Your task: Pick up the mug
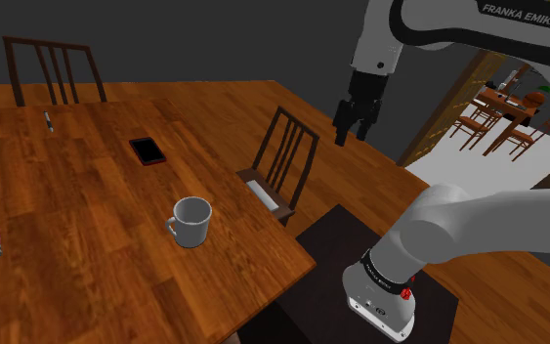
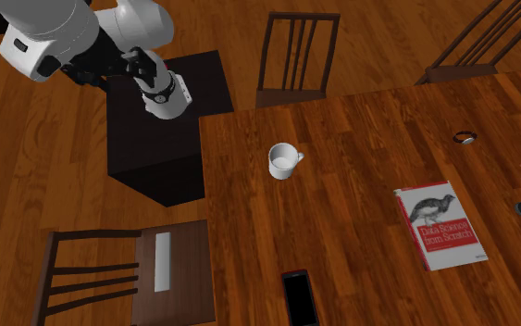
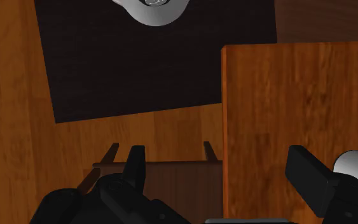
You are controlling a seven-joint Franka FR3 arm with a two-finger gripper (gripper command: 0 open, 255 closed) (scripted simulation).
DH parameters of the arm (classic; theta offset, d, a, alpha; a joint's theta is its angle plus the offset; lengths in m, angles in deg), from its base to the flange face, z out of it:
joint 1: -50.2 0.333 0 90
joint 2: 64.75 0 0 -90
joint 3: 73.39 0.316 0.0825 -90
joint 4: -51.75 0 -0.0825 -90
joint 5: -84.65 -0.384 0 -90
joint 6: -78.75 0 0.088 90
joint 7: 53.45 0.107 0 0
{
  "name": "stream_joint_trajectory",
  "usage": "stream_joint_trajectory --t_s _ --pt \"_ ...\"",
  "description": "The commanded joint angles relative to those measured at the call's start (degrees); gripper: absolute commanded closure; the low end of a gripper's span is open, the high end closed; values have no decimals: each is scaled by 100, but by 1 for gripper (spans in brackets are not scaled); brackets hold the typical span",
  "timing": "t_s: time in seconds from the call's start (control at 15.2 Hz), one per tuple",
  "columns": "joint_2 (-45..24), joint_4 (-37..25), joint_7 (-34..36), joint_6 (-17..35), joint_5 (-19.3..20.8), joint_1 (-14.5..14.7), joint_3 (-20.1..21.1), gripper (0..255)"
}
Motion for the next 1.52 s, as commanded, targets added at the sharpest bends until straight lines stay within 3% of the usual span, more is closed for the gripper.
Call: stream_joint_trajectory --t_s 0.0,0.86,1.45 --pt "0 0 0 0 0 0 0 0" --pt "-1243 575 1188 2488 -1000 492 1348 0" --pt "-2916 144 2126 4209 -1004 588 2285 0"
